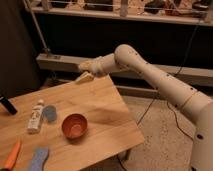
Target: Place the eraser in the ceramic cup
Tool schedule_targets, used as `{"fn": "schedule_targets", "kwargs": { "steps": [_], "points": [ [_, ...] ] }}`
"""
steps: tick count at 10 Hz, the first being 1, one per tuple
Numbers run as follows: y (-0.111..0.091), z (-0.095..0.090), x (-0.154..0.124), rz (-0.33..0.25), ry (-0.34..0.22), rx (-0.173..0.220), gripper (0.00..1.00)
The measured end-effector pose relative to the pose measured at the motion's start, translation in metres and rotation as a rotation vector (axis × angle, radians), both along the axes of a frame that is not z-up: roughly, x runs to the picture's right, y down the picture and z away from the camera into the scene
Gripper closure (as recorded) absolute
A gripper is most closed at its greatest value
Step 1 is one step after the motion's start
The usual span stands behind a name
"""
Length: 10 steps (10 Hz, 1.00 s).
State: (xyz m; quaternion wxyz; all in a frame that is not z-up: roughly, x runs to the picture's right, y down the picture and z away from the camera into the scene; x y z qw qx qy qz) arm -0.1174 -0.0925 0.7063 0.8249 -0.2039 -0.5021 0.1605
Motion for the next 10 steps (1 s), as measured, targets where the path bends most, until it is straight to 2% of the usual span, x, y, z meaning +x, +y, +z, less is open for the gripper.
{"fn": "schedule_targets", "kwargs": {
  "steps": [1, 3, 4, 5, 6, 8, 10],
  "points": [
    [-0.003, 0.000, 0.003, 0.001, -0.040, -0.003, 0.35],
    [0.001, 0.001, 0.002, -0.028, -0.219, -0.101, 0.35],
    [0.005, 0.006, 0.000, -0.049, -0.273, -0.151, 0.35],
    [0.006, 0.013, -0.004, -0.061, -0.307, -0.197, 0.35],
    [0.005, 0.033, -0.015, -0.088, -0.343, -0.271, 0.35],
    [0.003, 0.057, -0.035, -0.136, -0.360, -0.319, 0.35],
    [0.006, 0.077, -0.058, -0.195, -0.366, -0.351, 0.35]
  ]
}}
